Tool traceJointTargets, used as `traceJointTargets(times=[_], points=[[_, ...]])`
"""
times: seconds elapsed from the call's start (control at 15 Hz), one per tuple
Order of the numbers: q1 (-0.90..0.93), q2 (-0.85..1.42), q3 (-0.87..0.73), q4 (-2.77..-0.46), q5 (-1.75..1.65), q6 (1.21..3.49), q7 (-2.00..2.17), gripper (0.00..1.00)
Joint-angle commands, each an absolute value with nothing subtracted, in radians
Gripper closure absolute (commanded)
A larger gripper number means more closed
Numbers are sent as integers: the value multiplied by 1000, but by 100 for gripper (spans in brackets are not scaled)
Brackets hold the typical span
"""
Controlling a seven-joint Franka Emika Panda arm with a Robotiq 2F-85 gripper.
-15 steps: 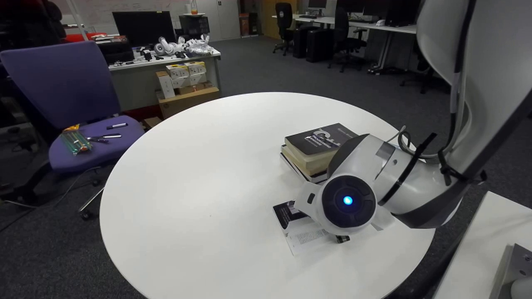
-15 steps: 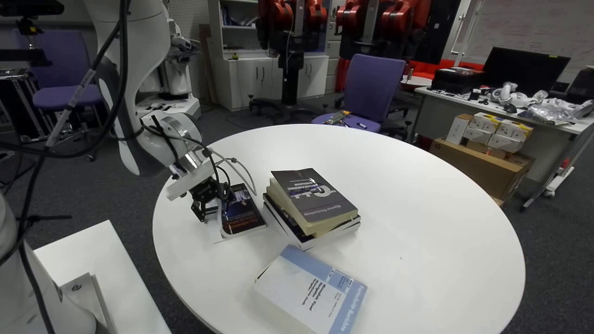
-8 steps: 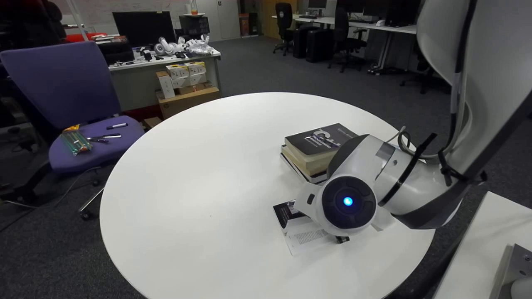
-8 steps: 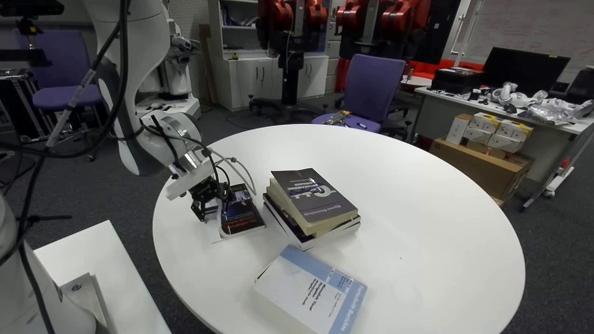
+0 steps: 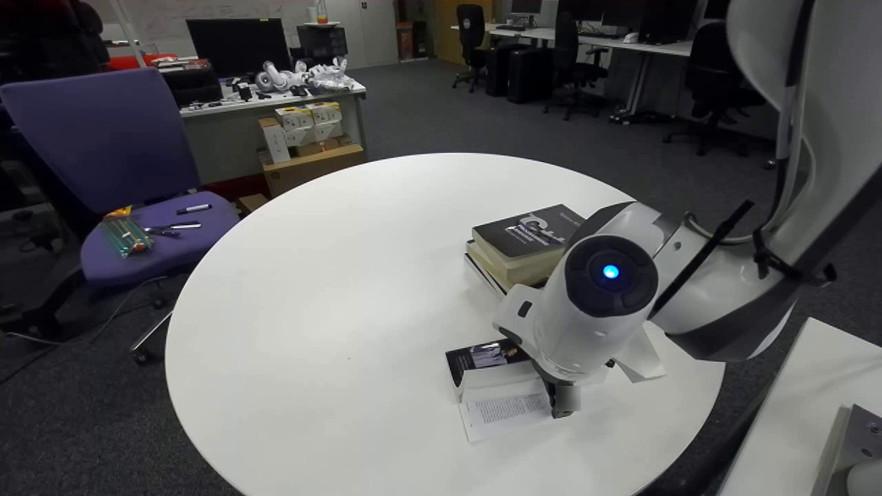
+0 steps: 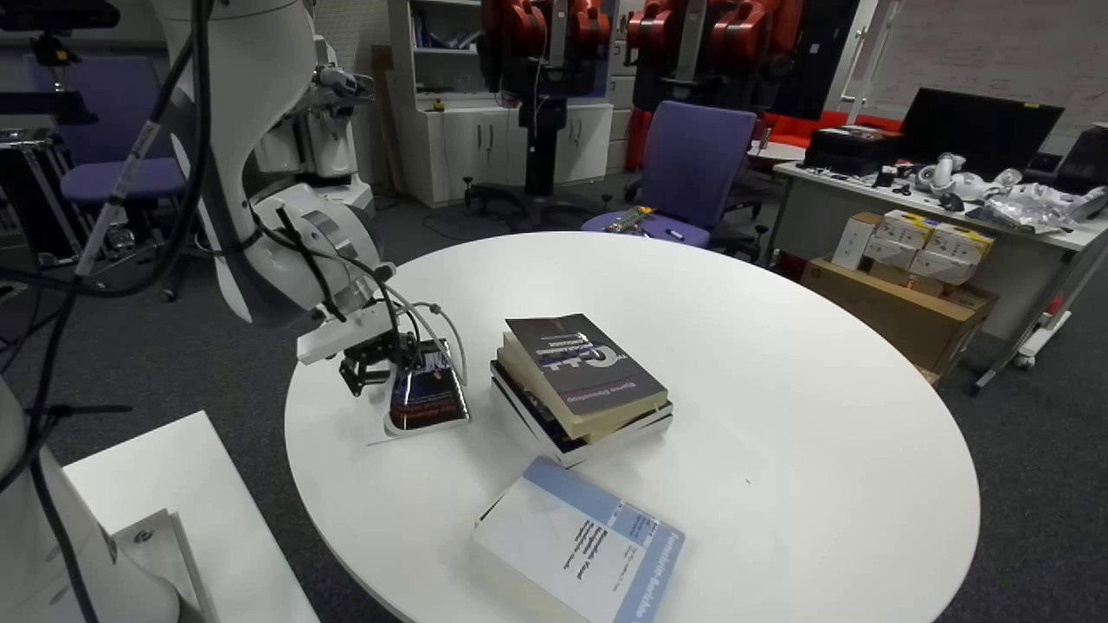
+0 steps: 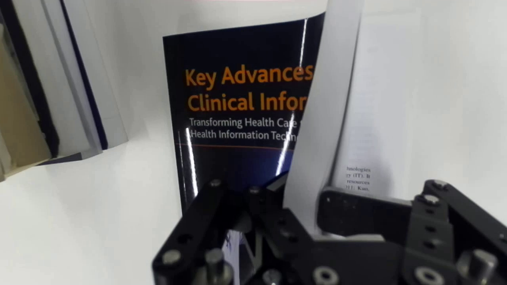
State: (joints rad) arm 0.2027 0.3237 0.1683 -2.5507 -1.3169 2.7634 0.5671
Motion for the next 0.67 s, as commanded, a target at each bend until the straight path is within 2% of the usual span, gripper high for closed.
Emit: traceJointTargets(times=[0.0, 0.6], points=[[147, 212, 184, -2635, -1216, 2870, 491, 100], [80, 53, 205, -2699, -857, 2943, 250, 100]])
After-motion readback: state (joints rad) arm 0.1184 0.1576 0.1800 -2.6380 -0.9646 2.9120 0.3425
